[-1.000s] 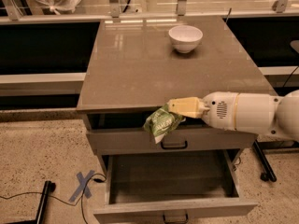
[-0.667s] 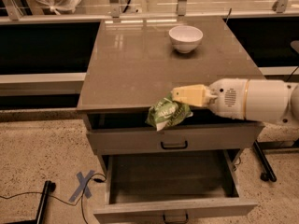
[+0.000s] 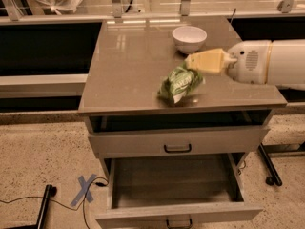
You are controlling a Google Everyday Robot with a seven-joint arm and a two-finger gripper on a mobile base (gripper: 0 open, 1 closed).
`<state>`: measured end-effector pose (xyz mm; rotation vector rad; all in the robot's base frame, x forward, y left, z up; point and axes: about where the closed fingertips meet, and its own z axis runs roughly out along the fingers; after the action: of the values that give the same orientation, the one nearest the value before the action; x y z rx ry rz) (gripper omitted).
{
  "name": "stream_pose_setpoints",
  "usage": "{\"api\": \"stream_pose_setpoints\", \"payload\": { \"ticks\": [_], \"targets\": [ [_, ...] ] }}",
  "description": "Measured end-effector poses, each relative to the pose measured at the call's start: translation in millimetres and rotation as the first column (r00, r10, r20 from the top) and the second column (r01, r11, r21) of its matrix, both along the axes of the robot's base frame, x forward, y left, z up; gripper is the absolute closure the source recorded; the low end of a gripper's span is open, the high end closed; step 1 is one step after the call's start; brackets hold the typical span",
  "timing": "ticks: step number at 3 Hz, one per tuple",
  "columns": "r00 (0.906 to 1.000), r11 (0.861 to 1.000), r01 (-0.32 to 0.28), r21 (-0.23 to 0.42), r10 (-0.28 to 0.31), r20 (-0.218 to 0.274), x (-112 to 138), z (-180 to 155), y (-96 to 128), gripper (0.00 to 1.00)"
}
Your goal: Pick green jalapeno chip bag from middle drawer and place on counter
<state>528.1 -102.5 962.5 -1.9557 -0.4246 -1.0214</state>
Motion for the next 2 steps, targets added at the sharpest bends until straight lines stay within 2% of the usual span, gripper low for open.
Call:
{"api": "stream_pose_setpoints", "payload": {
  "ticks": [2],
  "targets": [
    [0.9989, 1.0, -0.005, 0.0, 0.005, 0.046, 61, 50, -12, 1.0]
  ]
}}
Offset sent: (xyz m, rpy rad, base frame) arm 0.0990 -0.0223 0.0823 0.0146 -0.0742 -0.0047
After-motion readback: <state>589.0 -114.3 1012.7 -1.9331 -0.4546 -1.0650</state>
